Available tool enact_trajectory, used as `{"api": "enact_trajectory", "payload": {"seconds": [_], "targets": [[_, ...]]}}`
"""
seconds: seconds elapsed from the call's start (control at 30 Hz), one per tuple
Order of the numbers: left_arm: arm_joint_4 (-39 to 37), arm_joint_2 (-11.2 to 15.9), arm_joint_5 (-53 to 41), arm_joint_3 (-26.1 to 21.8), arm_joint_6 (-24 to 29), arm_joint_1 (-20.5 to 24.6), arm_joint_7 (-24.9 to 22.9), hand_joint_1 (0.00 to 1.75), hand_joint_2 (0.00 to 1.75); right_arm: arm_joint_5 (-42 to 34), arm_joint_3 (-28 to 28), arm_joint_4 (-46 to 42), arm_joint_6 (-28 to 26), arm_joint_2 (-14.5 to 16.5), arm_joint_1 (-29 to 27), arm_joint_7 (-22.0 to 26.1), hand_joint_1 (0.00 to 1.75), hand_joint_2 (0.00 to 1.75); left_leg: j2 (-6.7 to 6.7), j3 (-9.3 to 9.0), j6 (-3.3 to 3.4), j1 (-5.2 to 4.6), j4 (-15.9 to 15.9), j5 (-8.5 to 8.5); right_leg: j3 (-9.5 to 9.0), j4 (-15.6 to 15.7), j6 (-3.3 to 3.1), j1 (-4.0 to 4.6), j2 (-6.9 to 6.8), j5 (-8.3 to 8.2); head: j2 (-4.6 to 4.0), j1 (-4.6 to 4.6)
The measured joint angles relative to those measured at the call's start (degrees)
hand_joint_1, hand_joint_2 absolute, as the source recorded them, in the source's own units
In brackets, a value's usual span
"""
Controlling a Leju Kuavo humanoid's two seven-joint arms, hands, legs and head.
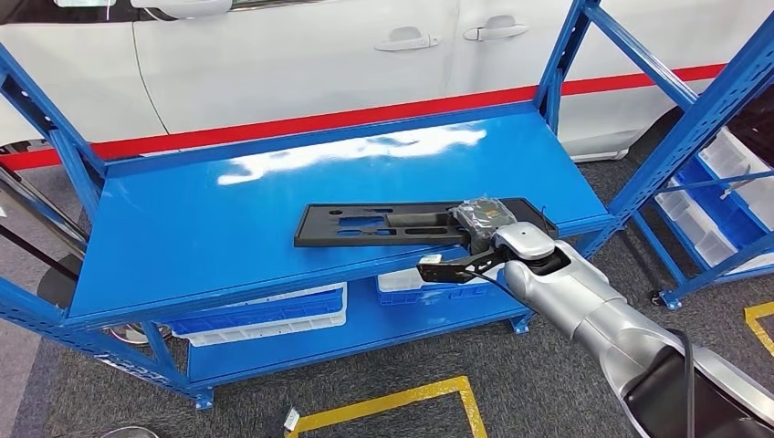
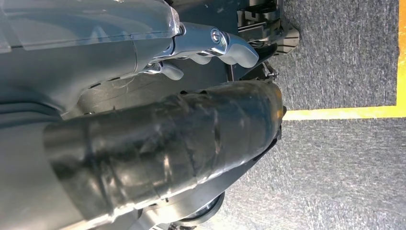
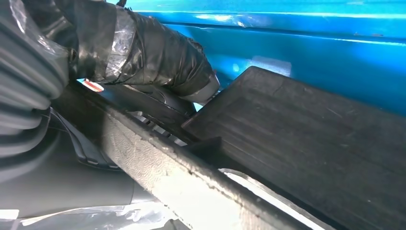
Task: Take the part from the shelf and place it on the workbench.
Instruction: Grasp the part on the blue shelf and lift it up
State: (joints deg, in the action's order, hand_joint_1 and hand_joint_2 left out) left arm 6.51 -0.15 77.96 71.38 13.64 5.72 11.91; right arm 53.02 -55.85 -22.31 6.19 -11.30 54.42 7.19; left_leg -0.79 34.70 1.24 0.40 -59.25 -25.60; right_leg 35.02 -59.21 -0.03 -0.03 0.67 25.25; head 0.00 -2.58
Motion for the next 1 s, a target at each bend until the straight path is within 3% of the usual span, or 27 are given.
{"api": "enact_trajectory", "payload": {"seconds": [0.27, 0.53, 0.67, 0.77, 0.9, 1.0], "targets": [[0.00, 0.00, 0.04, 0.02, 0.00, 0.00, -0.01, 0.00, 0.00, 0.12, 0.02, -0.19, -0.65, -0.07, 0.00, -0.15, 1.75, 1.75, 0.00, 0.00, 0.00, 0.00, 0.00, 0.00, 0.00, 0.00, 0.00, 0.00, 0.00, 0.00, 0.00, 0.00], [0.00, 0.00, 1.59, 0.02, -0.13, -0.06, 1.49, 0.00, 0.00, 3.97, 1.19, -6.40, -7.40, -1.26, 2.83, -3.06, 1.75, 1.75, 0.01, 0.19, 0.05, -0.02, -0.01, 0.07, 0.20, -0.09, 0.03, -0.02, 0.01, -0.05, 0.00, 0.00], [0.00, 0.00, 1.74, 0.03, -0.18, -0.06, 2.13, 0.00, 1.75, 6.43, 2.68, -12.14, -7.05, -2.40, 6.69, -4.74, 1.75, 1.75, 0.04, 0.29, 0.05, -0.02, -0.01, 0.11, 0.33, -0.11, 0.04, -0.03, 0.04, -0.07, 0.00, 0.00], [0.00, 0.02, 1.08, 0.27, -1.24, -0.08, 5.27, 0.00, 1.75, 8.15, 3.92, -17.99, -4.24, -4.14, 10.89, -5.39, 1.75, 1.75, 0.06, 0.36, 0.06, -0.07, -0.03, 0.11, 0.48, -0.17, 0.04, -0.09, 0.05, -0.07, 0.00, 0.00], [-0.02, 0.14, 1.02, 0.53, -3.40, -0.17, 7.97, 0.00, 1.75, 6.25, 5.90, -26.32, 4.82, -8.10, 18.13, -4.14, 1.75, 1.75, -0.16, 0.49, 0.06, -0.14, -0.02, 0.12, 0.58, -0.23, 0.07, -0.15, -0.14, -0.03, 0.00, 0.00], [-0.02, 0.15, 1.21, 0.85, -3.56, -0.27, 8.10, 0.00, 1.75, 5.86, 7.22, -30.36, 6.05, -9.90, 21.35, -4.09, 1.75, 1.75, -0.15, 0.53, 0.06, -0.15, -0.01, 0.12, 0.62, -0.23, 0.08, -0.16, -0.10, -0.03, 0.00, -0.01]]}}
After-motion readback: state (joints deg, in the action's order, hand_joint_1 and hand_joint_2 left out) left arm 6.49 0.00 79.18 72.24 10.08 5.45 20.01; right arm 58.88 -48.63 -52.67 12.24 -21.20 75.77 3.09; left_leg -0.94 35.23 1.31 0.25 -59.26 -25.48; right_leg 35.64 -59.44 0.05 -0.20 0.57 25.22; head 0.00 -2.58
